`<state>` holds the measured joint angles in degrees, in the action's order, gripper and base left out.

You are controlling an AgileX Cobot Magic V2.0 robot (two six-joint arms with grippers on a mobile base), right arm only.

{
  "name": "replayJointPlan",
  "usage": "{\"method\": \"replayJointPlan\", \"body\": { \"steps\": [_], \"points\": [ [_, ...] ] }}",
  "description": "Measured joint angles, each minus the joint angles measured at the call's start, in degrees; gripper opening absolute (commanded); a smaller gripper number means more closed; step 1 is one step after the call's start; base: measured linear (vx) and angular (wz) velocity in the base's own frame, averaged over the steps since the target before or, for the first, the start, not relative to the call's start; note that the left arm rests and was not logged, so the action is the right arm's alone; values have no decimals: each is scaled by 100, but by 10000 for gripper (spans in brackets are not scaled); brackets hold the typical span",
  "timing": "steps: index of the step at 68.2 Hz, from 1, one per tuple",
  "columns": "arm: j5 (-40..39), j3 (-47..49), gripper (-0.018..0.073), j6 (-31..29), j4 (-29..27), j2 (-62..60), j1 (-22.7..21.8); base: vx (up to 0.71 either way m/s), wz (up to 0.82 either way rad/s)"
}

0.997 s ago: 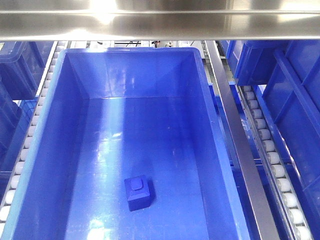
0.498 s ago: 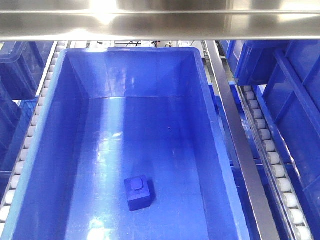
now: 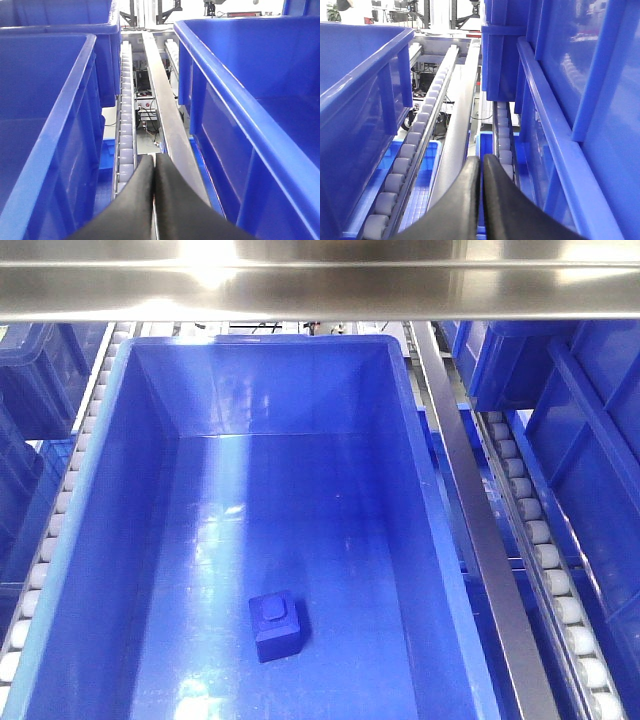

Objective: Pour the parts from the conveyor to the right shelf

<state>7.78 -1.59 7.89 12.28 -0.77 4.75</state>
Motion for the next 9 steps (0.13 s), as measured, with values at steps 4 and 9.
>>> {"method": "replayJointPlan", "body": {
  "steps": [4,9],
  "points": [
    [0,0,-11,0,0,0,0,0,0],
    [0,0,-11,0,0,0,0,0,0]
  ]
}}
